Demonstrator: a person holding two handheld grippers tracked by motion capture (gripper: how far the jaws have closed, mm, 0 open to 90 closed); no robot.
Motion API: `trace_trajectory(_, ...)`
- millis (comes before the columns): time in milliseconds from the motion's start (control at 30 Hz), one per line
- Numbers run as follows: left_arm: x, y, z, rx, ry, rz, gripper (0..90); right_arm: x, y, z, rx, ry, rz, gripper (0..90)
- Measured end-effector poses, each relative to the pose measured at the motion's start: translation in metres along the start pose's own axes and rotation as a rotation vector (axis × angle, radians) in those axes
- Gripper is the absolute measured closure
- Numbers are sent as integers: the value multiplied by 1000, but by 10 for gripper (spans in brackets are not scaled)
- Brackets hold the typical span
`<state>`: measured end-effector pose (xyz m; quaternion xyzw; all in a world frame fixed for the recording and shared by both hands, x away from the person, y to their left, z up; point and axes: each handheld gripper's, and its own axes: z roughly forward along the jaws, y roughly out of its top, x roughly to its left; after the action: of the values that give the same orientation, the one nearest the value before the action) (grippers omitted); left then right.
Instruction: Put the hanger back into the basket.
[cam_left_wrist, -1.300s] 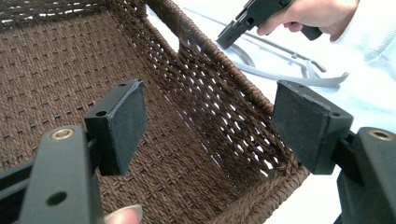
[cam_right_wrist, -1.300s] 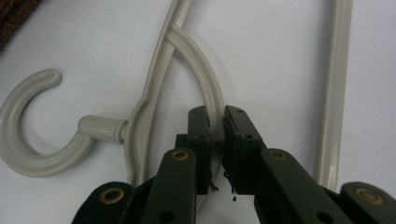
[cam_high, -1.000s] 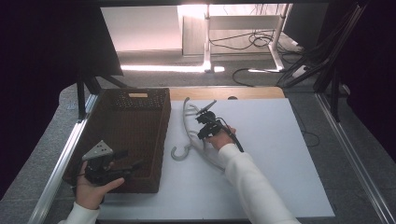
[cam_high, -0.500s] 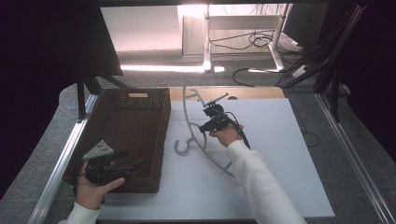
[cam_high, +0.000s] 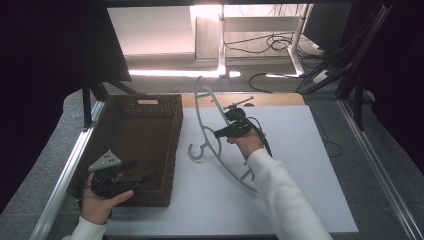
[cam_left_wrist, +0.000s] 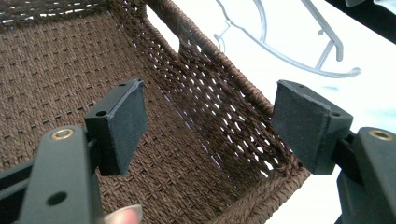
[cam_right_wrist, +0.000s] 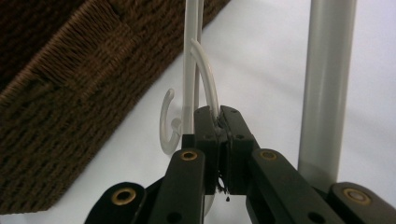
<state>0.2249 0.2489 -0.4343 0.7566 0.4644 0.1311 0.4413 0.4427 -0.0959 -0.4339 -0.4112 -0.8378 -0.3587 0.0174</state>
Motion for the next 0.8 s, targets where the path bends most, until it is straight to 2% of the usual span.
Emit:
trace_trajectory(367,-1,0,2,3,0,0,263,-7,-4,-27,-101,95,62,867)
trace_trajectory(533,-3,1,4,6,-5,1,263,-8,-8,-41,-144,116,74,866)
trace_trajectory(800,-10,6,8,-5,-49,-7,263,-8,-19,-59,-200,150,95,866)
